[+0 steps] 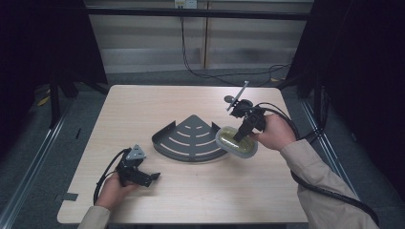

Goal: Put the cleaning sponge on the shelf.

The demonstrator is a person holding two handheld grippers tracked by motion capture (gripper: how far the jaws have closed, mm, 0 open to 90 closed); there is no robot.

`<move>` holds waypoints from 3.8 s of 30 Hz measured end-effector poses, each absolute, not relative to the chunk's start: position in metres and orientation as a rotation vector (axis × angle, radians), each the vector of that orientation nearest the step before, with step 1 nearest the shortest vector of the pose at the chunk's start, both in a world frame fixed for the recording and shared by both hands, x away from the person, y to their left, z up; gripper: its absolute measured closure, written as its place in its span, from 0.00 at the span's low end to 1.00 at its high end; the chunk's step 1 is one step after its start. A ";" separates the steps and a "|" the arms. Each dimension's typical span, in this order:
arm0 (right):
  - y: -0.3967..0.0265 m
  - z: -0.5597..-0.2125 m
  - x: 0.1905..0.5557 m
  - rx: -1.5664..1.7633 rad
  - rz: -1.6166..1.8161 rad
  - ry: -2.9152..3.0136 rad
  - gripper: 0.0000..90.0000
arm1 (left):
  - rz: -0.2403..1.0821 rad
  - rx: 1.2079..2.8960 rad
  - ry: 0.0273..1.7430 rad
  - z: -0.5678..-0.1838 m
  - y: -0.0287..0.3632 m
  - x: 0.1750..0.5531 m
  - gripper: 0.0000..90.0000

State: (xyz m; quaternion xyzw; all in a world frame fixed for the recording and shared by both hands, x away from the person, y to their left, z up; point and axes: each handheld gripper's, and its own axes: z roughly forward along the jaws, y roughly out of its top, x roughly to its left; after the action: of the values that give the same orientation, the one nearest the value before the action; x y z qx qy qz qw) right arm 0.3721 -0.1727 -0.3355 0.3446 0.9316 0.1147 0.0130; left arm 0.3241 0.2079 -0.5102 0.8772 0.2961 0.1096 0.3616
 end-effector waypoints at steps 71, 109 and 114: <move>-0.112 -0.366 0.444 1.137 0.345 2.867 0.79 | 0.277 2.260 0.759 -0.510 0.208 0.324 0.00; -0.097 -0.396 0.459 1.174 0.341 2.855 0.79 | 0.278 2.260 0.760 -0.510 0.208 0.324 0.00; -0.098 -0.400 0.460 1.190 0.349 2.846 0.79 | 0.282 2.260 0.762 -0.510 0.208 0.324 0.00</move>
State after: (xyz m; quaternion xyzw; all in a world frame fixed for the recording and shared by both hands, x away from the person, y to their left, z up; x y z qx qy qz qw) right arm 0.4603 -0.0978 -0.3997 0.3834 0.9165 0.1122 0.0186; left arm 0.3242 0.2077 -0.5102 0.8774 0.2957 0.1094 0.3616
